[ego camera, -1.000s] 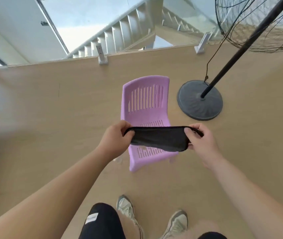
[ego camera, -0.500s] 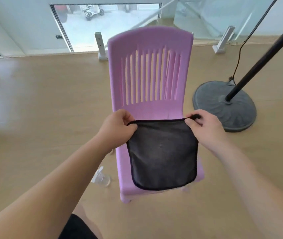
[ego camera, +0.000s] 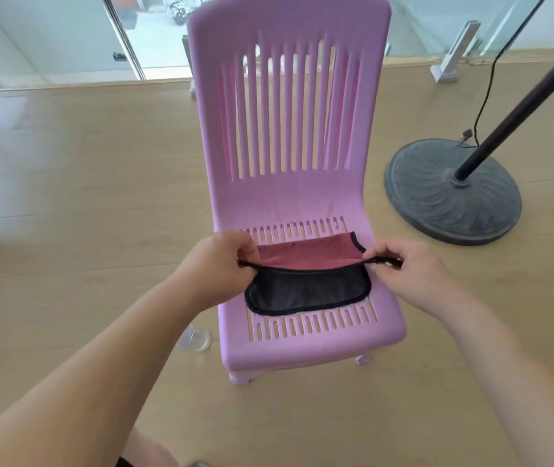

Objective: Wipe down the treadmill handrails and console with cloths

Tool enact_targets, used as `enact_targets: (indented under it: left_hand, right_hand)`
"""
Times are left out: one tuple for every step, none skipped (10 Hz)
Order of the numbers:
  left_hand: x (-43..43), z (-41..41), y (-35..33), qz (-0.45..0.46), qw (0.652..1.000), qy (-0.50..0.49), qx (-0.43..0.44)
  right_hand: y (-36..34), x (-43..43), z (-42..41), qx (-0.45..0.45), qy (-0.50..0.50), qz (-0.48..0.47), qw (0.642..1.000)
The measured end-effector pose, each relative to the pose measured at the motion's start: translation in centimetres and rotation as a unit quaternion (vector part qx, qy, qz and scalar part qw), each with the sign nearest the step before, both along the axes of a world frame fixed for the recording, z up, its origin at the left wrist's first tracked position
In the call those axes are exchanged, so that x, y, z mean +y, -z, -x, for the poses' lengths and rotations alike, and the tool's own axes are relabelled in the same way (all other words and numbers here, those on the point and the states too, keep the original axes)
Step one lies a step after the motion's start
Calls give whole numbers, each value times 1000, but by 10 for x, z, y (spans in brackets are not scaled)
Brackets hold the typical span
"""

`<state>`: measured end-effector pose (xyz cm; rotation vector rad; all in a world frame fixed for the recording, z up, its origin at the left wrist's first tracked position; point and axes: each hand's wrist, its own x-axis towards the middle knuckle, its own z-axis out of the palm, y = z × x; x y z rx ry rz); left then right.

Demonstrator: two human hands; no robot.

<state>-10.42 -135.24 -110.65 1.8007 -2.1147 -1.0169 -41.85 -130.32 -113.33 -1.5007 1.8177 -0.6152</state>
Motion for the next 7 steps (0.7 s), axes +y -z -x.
enact_targets:
  left_hand:
    - [14, -7, -2, -72, 992, 82, -66]
    - [23, -7, 1, -96, 983, 123, -99]
    - [17, 3, 3, -13, 987, 105, -121]
    - [15, 15, 9, 89, 980, 116, -132]
    - [23, 24, 20, 72, 961, 178, -197]
    - [27, 24, 26, 75, 957, 182, -215]
    - [24, 22, 23, 84, 966, 163, -181]
  right_hand:
    - [-15, -2, 0, 60, -72, -51, 994]
    - [-27, 4, -4, 193, -149, -133, 961]
    - [-26, 6, -9, 221, -123, -123, 960]
    - [-14, 6, -26, 183, -85, 28, 979]
    - [9, 10, -39, 223, -144, 20, 964]
    - [20, 12, -36, 242, -144, 10, 960]
    - [11, 8, -35, 194, -115, 15, 974]
